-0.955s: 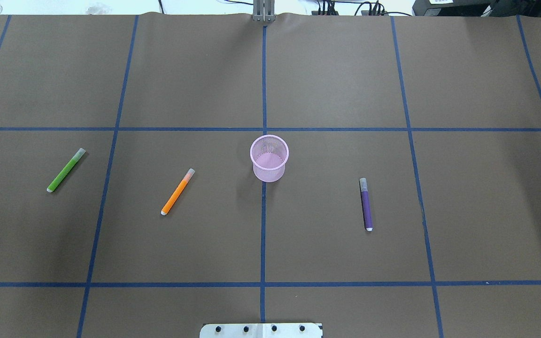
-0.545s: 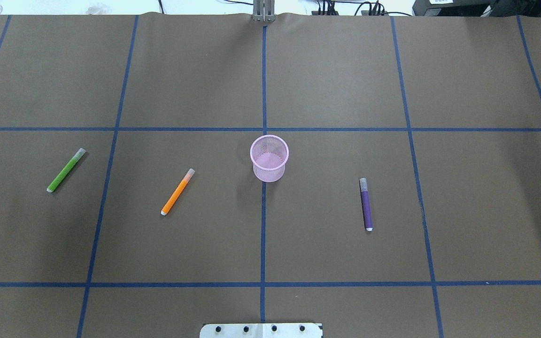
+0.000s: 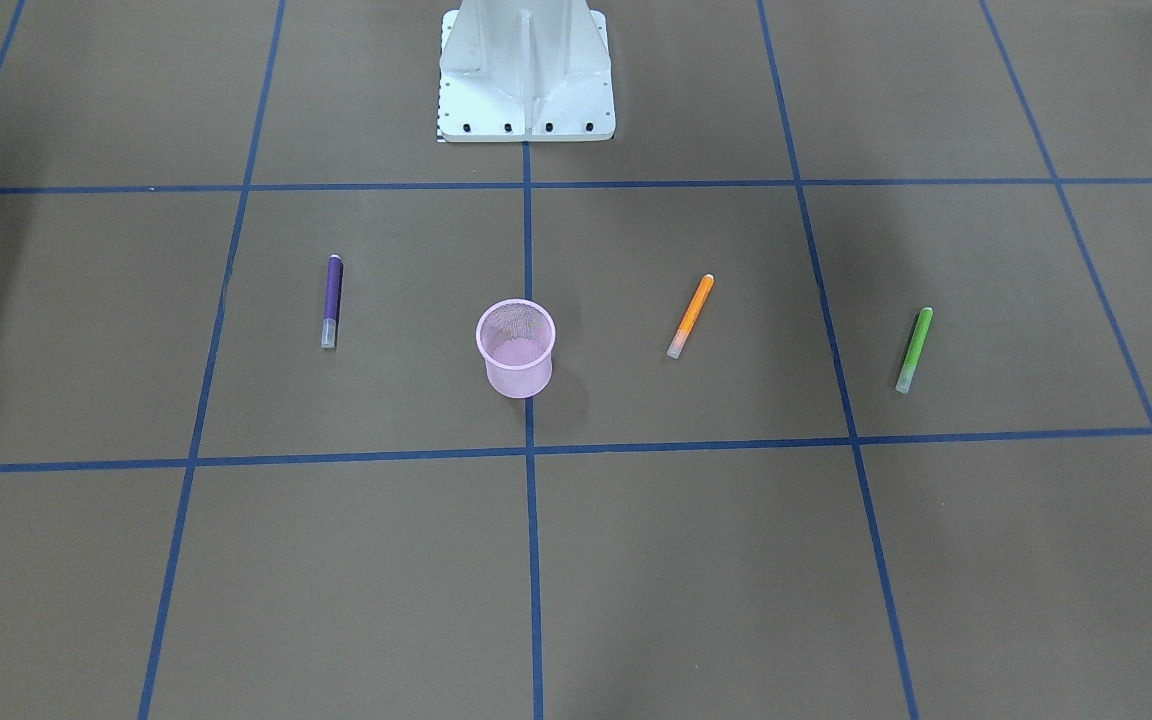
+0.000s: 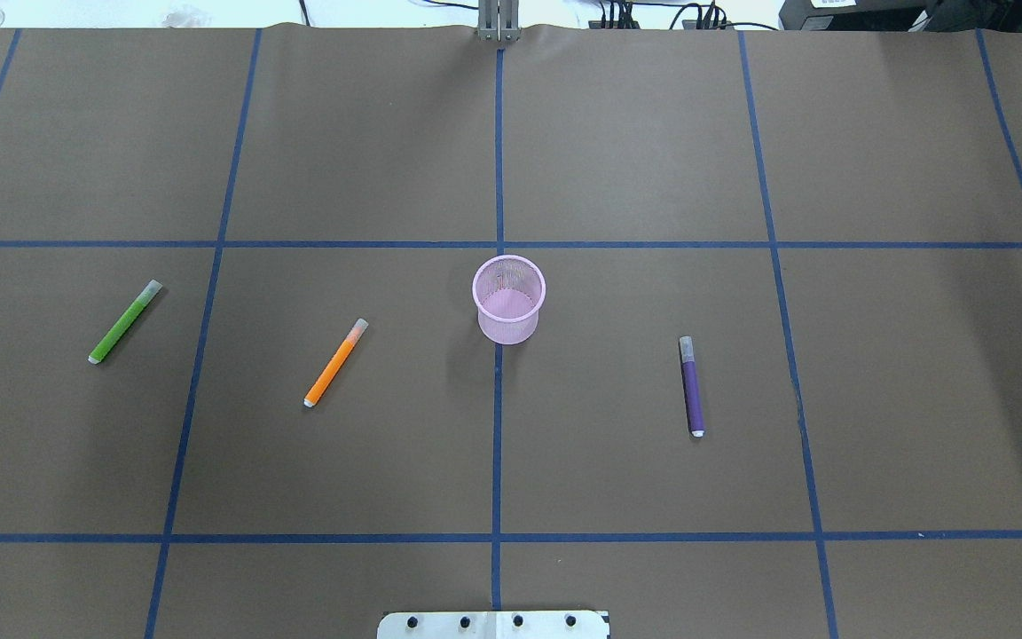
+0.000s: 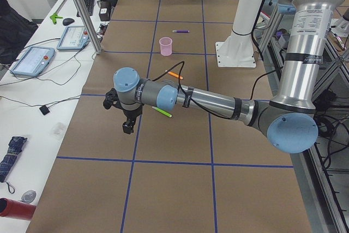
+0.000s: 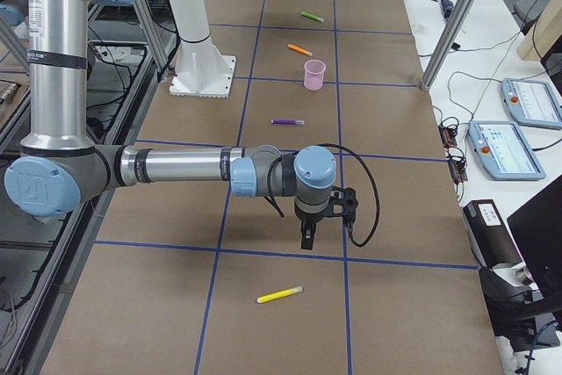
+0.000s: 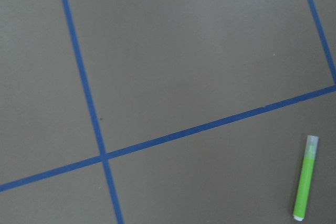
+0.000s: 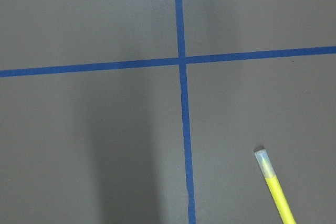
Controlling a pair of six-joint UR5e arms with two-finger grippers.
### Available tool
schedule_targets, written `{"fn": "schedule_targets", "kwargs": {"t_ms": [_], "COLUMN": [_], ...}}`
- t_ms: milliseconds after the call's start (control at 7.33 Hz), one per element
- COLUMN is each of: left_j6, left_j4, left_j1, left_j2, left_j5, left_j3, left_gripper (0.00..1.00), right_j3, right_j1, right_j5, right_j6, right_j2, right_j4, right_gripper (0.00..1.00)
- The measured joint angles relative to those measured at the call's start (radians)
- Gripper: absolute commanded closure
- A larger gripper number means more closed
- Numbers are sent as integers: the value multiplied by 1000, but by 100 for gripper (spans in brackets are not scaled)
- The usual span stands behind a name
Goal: Collect pens into pen holder
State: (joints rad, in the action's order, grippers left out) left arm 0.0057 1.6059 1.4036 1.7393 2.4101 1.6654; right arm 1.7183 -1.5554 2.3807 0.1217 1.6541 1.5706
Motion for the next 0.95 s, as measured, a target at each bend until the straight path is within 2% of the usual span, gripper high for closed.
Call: {"fn": "schedule_targets", "kwargs": {"t_ms": [273, 545, 955], "left_j6": [-114, -229, -279], "left_j4": [90, 212, 243], "left_j1": [-112, -252, -377], "left_j2": [9, 4, 2], "left_j5": [-49, -153, -186], "left_j3": [9, 7, -4], "left_gripper": [0, 0, 0], "right_j3": [0, 0, 1], "right_j1": [0, 0, 0], "right_j5": [1, 2, 3], "right_j6": [-6, -9, -10], "right_j2": [0, 0, 0], "right_j4": [0, 0, -11], "right_gripper": [1, 1, 1]}}
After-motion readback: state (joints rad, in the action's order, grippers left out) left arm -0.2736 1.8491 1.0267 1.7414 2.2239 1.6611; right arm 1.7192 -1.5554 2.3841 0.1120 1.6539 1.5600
